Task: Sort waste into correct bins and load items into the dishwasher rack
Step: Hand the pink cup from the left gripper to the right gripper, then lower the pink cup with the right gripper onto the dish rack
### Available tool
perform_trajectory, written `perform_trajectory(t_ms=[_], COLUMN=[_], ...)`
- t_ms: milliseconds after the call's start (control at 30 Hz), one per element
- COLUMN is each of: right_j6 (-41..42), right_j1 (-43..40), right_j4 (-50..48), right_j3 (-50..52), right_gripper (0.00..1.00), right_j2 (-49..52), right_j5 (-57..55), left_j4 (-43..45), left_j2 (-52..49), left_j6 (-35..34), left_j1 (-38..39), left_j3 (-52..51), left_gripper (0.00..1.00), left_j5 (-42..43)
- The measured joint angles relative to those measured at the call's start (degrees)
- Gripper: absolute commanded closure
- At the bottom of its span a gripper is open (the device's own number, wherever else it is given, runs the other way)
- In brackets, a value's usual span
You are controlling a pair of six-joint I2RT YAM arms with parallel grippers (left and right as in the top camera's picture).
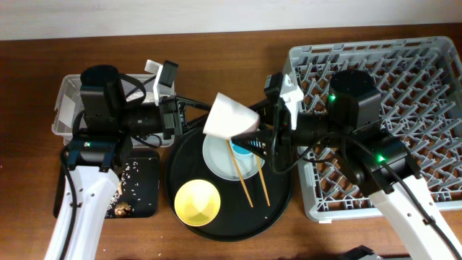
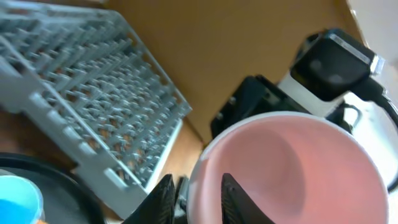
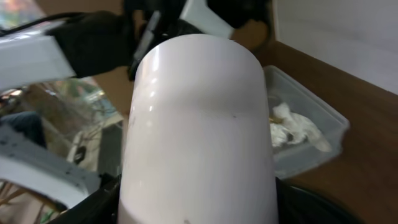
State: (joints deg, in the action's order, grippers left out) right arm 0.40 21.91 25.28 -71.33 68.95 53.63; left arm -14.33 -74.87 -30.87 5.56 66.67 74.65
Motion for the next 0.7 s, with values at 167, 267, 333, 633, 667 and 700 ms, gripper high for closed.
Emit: perform_trajectory(t_ms=[167,267,333,633,667,700], right_j6=[2.12,3.26,3.85,7.61,7.98,8.20], right_j1=[0.00,0.02,0.09,-8.41,-10.56,-12.50], right_j4=[1.46,7.28,12.90,32.11,34.38,36.04], right_j3=[-0.02,-0.04,-0.04,-0.07,-0.07,-0.07], right_gripper=[0.42,0.43,0.43,0.45,0.45,0.45], right_j2=[0.00,-0.02,0.00,0.00,0.00,0.00], right_j5=[-5.25,-10.64,-15.89,-32.20,-33.09,-33.79], left_j4=[-6.58,-13.68,-17.03,-22.29,-22.40,-22.69], left_j2=[0.00,0.00,0.00,0.00,0.00,0.00], left_j6=[2.40,3.52,4.22,7.37,7.45,7.50], left_j1=[0.00,-0.02,-0.31,-0.66,-0.66,-0.66], left_j3=[0.11,0.20,0.20,0.20,0.20,0.20], left_gripper=[0.71,0.70,0.70,0.62,0.59,0.55], left_j5=[-9.51,-18.93,-24.46,-37.83,-38.71,-39.50])
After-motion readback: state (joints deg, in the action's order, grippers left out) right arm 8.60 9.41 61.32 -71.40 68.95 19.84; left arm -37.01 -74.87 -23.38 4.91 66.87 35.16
